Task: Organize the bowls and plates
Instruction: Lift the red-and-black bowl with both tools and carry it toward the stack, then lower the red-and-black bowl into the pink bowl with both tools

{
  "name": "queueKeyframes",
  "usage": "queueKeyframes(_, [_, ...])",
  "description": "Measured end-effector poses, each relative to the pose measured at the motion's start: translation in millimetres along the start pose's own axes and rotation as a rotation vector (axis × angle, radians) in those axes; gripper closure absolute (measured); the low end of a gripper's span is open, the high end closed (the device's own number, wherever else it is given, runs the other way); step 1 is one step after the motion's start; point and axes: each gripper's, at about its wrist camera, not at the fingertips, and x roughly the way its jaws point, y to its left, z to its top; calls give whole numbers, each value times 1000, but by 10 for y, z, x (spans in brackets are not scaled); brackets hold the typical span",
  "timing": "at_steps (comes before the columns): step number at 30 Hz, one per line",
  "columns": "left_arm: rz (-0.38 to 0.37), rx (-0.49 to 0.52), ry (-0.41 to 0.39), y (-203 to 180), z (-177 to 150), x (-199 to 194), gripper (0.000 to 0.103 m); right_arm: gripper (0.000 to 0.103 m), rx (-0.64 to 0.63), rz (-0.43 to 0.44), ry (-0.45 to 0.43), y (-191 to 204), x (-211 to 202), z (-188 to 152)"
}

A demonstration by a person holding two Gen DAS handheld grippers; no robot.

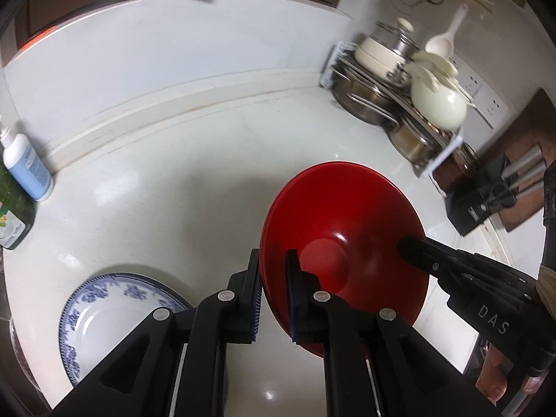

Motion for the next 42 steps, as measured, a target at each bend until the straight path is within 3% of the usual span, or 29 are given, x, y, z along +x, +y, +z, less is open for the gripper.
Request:
queueKeyframes(22, [16,64,164,-351,-337,551,89,94,83,-43,117,-612,233,-369])
queueKeyframes(42, [22,75,181,-394,-355,742,82,94,85,-29,178,-760,470,-453])
